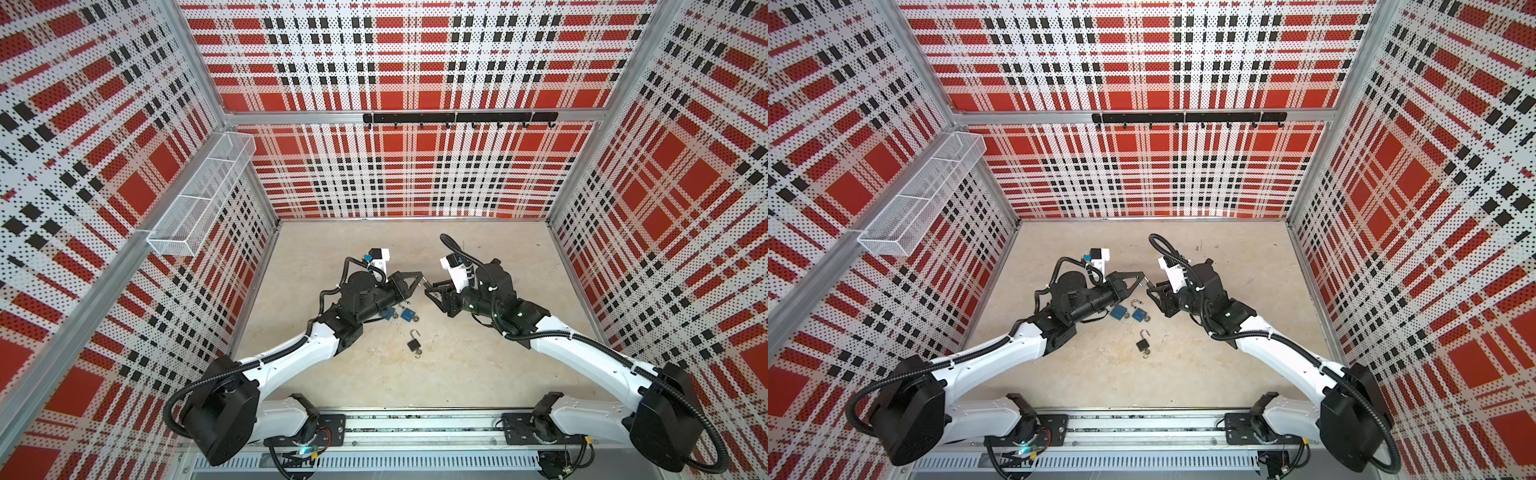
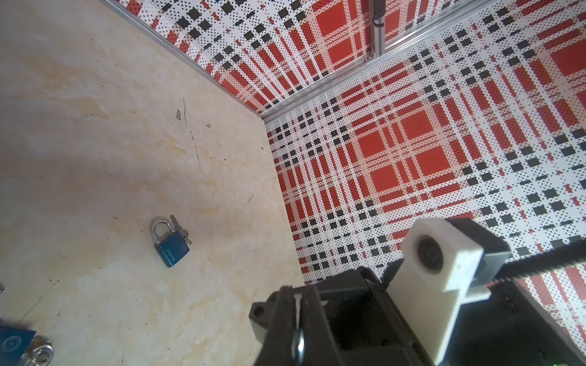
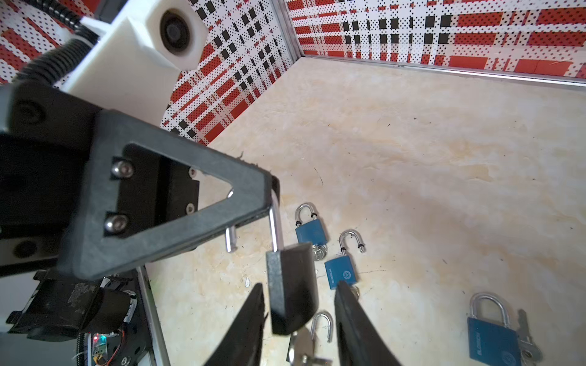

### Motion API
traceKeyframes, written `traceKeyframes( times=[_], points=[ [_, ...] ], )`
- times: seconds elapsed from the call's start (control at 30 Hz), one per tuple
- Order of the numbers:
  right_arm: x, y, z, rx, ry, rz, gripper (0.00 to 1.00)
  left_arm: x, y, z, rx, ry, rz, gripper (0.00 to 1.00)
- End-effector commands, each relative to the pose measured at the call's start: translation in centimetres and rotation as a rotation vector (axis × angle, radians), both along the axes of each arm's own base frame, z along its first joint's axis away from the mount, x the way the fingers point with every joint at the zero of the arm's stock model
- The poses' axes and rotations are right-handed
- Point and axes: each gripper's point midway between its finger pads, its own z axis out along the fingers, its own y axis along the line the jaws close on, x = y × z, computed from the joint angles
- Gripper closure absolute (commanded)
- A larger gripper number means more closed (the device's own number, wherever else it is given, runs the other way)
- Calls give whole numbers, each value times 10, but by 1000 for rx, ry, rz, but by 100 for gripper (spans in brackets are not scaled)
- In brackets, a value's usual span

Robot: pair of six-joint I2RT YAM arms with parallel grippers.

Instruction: Lock with the key

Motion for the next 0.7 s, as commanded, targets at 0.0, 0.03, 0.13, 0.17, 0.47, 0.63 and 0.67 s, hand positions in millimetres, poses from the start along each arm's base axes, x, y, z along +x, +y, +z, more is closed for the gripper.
traceKeyframes(
  times=[0.0, 0.03, 0.13, 0.17, 0.47, 0.63, 0.67],
  points=[
    [7, 7, 31, 50, -90, 15, 66, -1, -3, 33, -66, -62, -3, 100],
    [7, 7, 31, 51, -93, 15, 66, -1, -4, 33, -66, -59, -2, 100],
    [7, 8, 33, 55, -96, 18, 67, -2, -5, 32, -66, -58, -7, 100],
    [7, 8, 34, 55, -98, 17, 67, -2, -5, 30, -64, -55, -7, 100],
    [11, 8, 37, 56, -105, 7, 75, -3, -6, 32, -67, -58, -10, 100],
    [11, 9, 37, 53, -104, 10, 81, -3, -6, 33, -67, -59, -10, 100],
    [11, 9, 37, 54, -104, 12, 81, -3, -6, 33, -67, -58, -10, 100]
  ],
)
